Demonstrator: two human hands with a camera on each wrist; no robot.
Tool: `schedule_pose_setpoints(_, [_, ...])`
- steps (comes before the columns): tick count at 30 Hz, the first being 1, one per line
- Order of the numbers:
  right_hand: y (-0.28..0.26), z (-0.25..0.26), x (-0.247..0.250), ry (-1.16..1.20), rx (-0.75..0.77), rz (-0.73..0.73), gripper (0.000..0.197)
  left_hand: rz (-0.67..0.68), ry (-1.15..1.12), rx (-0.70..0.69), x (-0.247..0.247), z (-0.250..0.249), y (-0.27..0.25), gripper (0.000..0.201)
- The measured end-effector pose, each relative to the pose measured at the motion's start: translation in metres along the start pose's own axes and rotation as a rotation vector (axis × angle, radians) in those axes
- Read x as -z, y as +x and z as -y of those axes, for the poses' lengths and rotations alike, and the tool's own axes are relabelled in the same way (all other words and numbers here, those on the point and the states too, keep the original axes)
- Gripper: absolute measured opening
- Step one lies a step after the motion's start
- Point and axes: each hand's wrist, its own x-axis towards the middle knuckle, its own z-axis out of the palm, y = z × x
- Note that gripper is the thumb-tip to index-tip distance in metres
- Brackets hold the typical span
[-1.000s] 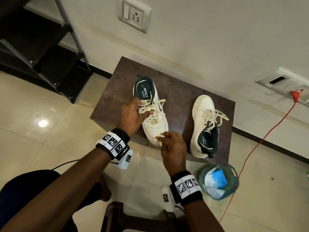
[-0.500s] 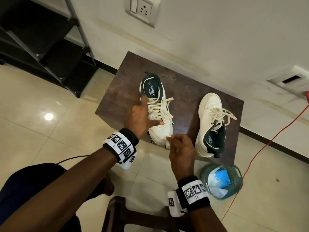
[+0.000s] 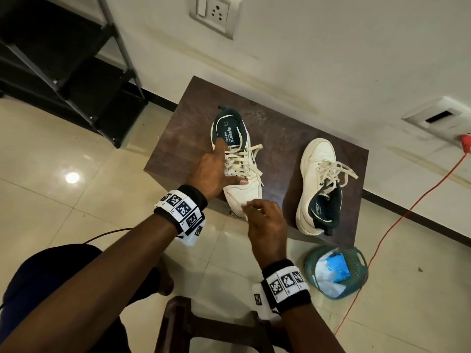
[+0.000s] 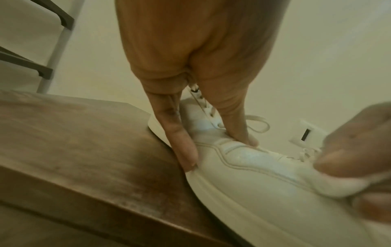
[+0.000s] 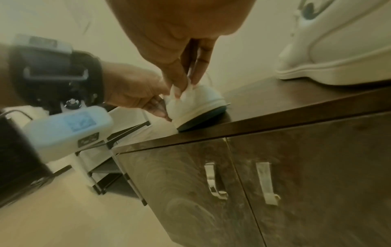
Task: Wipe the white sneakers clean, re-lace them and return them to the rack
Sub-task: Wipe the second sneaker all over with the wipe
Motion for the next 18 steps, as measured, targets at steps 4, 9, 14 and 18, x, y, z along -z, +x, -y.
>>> schedule_pose_setpoints(4, [0.004,-0.006,0.009,0.321,-0.322,-0.171,0.026,0.033,-0.044,0.003,0.000,-0.001,-0.005,0.107])
schedule_pose_setpoints(9, [0.004,-0.007,-0.001,0.524,-0.551,-0.287,0.032,-0.008,0.345,-0.111,0.000,-0.004,-0.050,0.145])
schedule_pose_setpoints(14, [-0.008,-0.008,-0.007,0.552,-0.617,-0.344,0.036,0.029,0.803,-0.195,-0.015,-0.006,-0.078,0.107])
schedule_pose_setpoints(18, [-0.017,-0.012,-0.006,0.552,-0.654,-0.345,0.039,-0.068,0.918,-0.423,-0.031,-0.004,-0.069,0.082])
